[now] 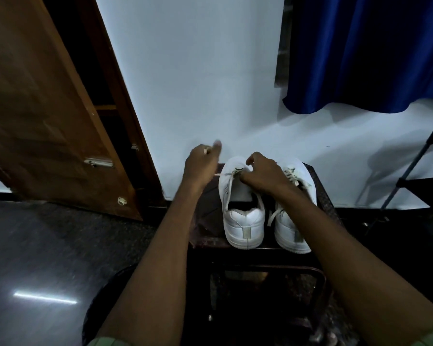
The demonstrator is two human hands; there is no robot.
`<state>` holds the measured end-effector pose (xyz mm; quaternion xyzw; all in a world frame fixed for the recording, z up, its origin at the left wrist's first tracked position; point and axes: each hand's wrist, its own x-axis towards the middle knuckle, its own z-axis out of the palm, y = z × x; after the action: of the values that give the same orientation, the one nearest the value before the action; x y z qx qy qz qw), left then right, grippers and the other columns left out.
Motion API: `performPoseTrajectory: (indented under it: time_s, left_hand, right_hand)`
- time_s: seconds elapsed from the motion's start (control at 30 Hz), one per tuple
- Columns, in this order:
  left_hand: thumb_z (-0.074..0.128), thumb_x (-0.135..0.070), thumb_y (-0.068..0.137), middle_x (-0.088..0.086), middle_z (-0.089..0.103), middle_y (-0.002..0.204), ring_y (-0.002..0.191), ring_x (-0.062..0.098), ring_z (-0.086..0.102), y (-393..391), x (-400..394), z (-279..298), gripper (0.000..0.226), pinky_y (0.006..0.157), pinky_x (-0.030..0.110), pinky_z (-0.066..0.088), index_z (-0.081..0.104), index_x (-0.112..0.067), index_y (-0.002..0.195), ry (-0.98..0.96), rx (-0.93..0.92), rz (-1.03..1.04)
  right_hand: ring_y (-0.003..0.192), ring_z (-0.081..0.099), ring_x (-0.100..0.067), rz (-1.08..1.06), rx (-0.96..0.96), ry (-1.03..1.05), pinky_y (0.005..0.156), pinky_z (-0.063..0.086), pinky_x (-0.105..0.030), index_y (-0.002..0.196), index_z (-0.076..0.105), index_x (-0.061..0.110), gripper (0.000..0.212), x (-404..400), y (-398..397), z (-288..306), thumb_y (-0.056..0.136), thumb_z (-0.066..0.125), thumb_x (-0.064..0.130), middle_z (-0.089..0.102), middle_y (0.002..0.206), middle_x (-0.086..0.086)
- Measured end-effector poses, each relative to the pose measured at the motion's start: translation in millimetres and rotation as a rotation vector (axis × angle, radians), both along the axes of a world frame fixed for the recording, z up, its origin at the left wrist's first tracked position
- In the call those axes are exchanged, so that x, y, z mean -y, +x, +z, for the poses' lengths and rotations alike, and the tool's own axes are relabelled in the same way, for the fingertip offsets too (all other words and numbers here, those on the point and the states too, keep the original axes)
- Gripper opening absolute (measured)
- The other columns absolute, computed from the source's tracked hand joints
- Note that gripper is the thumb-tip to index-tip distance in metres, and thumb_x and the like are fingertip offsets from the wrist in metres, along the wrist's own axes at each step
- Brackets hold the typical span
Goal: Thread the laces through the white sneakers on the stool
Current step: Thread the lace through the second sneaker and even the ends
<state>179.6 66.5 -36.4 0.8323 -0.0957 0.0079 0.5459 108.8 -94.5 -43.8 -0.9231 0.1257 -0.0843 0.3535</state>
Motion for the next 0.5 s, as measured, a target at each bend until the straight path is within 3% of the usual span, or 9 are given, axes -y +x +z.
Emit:
performPoseTrajectory:
  time_s: [0.07, 0.13, 0.2, 0.27, 0.4, 0.5]
  left_hand:
    - [0.062, -0.048, 0.099, -0.002, 0.056, 0.096, 0.09, 0.021, 0.053, -0.5, -0.5, -11.1, 0.036, 0.081, 0.033, 0.043, 0.055, -0.014, 0.109, 0.302, 0.014, -0.007]
    - [0.066, -0.042, 0.098, 0.0, 0.058, 0.11, 0.102, 0.022, 0.056, -2.7, 2.6, -18.8, 0.04, 0.087, 0.031, 0.043, 0.052, -0.015, 0.124, 0.393, -0.017, -0.091]
    - [0.064, -0.042, 0.098, 0.005, 0.069, 0.109, 0.106, 0.029, 0.064, -0.6, 7.2, -22.8, 0.027, 0.082, 0.032, 0.046, 0.064, -0.017, 0.108, 0.544, 0.046, -0.159]
    - [0.063, -0.047, 0.097, 0.009, 0.074, 0.106, 0.106, 0.033, 0.068, 3.1, 9.0, -22.4, 0.03, 0.079, 0.033, 0.049, 0.073, -0.019, 0.094, 0.628, 0.108, -0.158]
    - [0.047, -0.049, 0.106, 0.005, 0.071, 0.124, 0.119, 0.03, 0.063, -5.1, 9.9, -14.2, 0.041, 0.101, 0.041, 0.037, 0.074, -0.021, 0.118, 0.913, 0.346, -0.104]
    - [0.039, -0.049, 0.109, 0.001, 0.071, 0.121, 0.117, 0.026, 0.062, -8.1, 12.3, -12.1, 0.043, 0.102, 0.044, 0.029, 0.073, -0.022, 0.112, 0.916, 0.343, -0.118]
  right_hand:
    - [0.097, 0.057, -0.024, -0.032, -0.011, 0.002, 0.075, 0.038, -0.032, 0.115, 0.061, 0.011, 0.033, -1.0, -1.5, 2.0, 0.087, 0.068, 0.027, 0.063, 0.103, -0.003]
    - [0.098, 0.06, -0.026, -0.064, -0.009, -0.007, 0.079, 0.046, -0.035, 0.108, 0.066, 0.007, 0.028, -2.0, -2.5, 4.5, 0.085, 0.068, 0.023, 0.068, 0.102, -0.007]
    - [0.096, 0.064, -0.03, -0.086, 0.0, -0.016, 0.084, 0.053, -0.039, 0.103, 0.069, 0.002, 0.026, -2.1, -4.2, 6.3, 0.083, 0.066, 0.019, 0.071, 0.099, -0.012]
    - [0.094, 0.066, -0.031, -0.1, 0.002, -0.014, 0.085, 0.056, -0.042, 0.1, 0.07, 0.001, 0.025, -1.3, -3.4, 5.9, 0.082, 0.064, 0.017, 0.072, 0.097, -0.013]
    - [0.089, 0.066, -0.031, -0.117, -0.009, -0.005, 0.073, 0.052, -0.036, 0.088, 0.068, 0.004, 0.019, 0.7, -0.5, 3.1, 0.079, 0.062, 0.02, 0.071, 0.088, -0.01]
    - [0.089, 0.066, -0.032, -0.114, -0.003, 0.0, 0.071, 0.049, -0.034, 0.086, 0.067, 0.004, 0.017, 1.7, -0.7, 4.0, 0.08, 0.062, 0.02, 0.07, 0.087, -0.011]
